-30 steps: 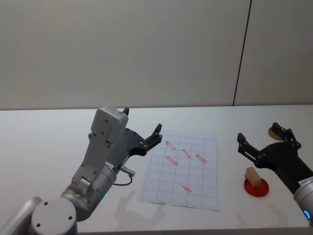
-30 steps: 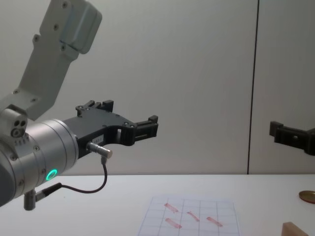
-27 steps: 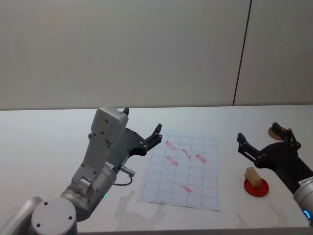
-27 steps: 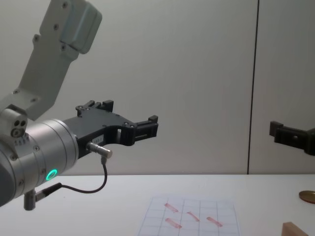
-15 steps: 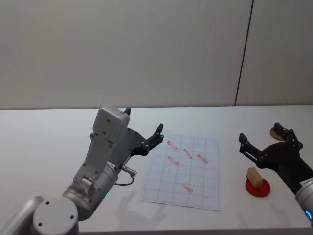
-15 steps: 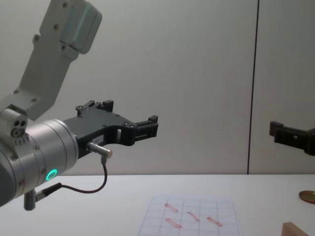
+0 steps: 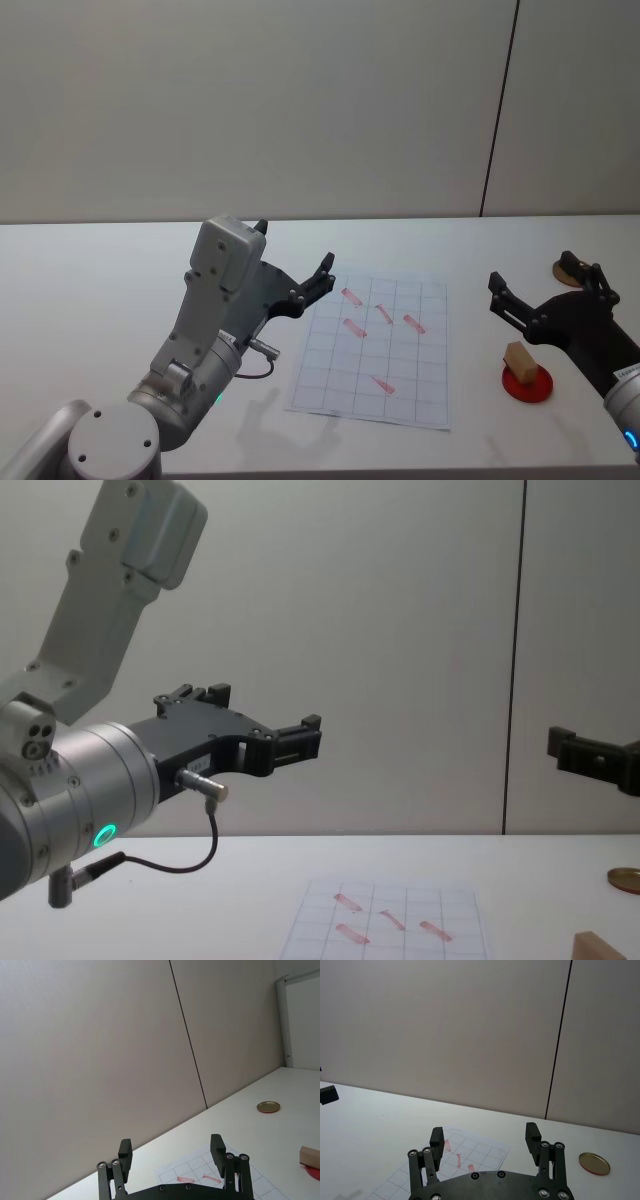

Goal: Use the one hand to pick up the stamp and affix it onto the A4 paper.

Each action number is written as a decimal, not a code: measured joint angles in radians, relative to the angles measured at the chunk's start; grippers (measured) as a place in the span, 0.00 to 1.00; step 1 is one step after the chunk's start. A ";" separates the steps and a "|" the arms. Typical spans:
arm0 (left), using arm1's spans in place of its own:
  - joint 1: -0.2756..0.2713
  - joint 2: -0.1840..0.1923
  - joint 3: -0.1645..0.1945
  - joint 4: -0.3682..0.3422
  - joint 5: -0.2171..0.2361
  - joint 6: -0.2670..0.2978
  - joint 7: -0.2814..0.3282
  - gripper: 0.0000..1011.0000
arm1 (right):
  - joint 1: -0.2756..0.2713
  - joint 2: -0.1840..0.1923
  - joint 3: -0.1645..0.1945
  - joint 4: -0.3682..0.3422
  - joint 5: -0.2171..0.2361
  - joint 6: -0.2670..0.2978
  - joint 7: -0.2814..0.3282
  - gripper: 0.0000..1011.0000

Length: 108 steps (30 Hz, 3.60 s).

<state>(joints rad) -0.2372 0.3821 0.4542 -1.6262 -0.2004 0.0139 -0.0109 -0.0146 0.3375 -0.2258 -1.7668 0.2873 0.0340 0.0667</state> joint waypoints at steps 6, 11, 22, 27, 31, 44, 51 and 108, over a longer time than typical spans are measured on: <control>0.000 0.000 0.000 0.000 0.000 0.000 0.000 0.98 | 0.000 0.000 0.000 0.000 0.000 0.000 0.000 0.99; 0.000 0.000 0.000 0.000 0.000 0.000 0.000 0.98 | 0.000 0.000 0.000 0.000 0.000 0.000 0.000 0.99; 0.000 0.000 0.000 0.000 0.000 0.000 0.000 0.98 | -0.002 0.005 0.006 0.012 0.002 0.009 -0.005 0.99; 0.000 0.000 0.000 0.000 0.000 0.000 0.000 0.98 | -0.006 0.010 0.013 0.037 0.003 0.021 -0.016 0.99; 0.000 0.000 0.000 0.000 0.000 0.000 0.000 0.98 | -0.006 0.012 0.017 0.062 -0.002 0.028 -0.024 0.99; 0.000 0.000 0.000 0.000 0.000 0.000 0.000 0.98 | 0.030 -0.004 0.020 0.169 -0.038 0.040 -0.042 0.99; 0.000 0.000 0.000 0.000 0.000 0.000 0.000 0.98 | 0.063 -0.025 0.015 0.228 -0.054 0.049 -0.049 0.99; 0.000 0.000 0.000 0.000 0.000 0.000 0.000 0.98 | 0.264 -0.143 -0.021 0.580 -0.163 0.144 -0.030 0.75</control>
<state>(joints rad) -0.2372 0.3821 0.4542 -1.6262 -0.2004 0.0139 -0.0110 0.2494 0.1947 -0.2464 -1.1872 0.1245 0.1776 0.0369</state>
